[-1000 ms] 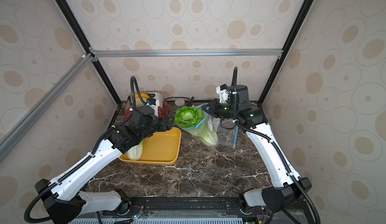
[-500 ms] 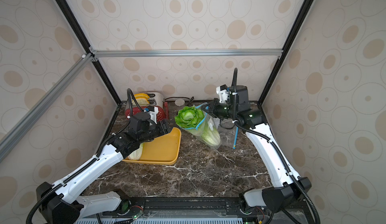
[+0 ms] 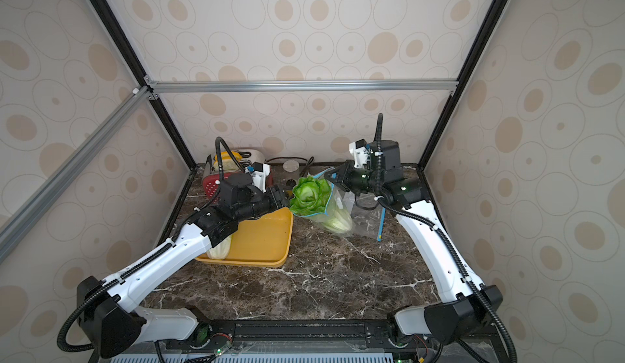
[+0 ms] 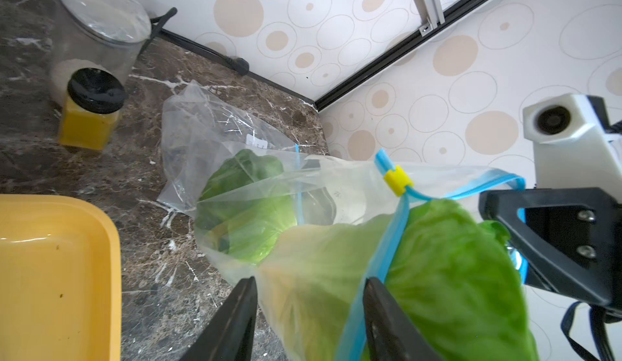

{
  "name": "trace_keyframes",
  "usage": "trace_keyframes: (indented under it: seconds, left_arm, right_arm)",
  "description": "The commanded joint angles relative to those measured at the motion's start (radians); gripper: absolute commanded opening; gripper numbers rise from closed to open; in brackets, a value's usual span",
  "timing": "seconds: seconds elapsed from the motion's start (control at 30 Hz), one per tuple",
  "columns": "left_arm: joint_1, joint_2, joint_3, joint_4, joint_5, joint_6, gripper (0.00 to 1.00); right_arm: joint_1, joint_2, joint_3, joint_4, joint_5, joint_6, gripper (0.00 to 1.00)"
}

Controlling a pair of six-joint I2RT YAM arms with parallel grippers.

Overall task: Put the chinese cabbages into a zipper bag and zip it
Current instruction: Adjust the zipper food storage bag at the center of the board.

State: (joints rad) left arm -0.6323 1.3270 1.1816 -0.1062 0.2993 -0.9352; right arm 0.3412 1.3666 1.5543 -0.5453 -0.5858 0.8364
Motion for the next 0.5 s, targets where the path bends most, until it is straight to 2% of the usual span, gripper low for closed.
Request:
trace_keyframes:
  seconds: [0.0,0.27,0.47]
  left_arm:
    - [-0.028,0.031,0.07,0.012,0.031,0.025,0.52]
    - [-0.032,0.052,0.063,-0.027,0.01,0.055,0.39]
    - [-0.031,-0.013,0.047,-0.071,-0.021,0.108,0.35]
  right_arm:
    - [0.002,-0.02,0.003,0.068,-0.025,0.021,0.0]
    - [0.002,-0.03,0.005,0.072,-0.03,0.026,0.0]
    - [0.001,-0.023,0.023,-0.006,-0.007,-0.024,0.0]
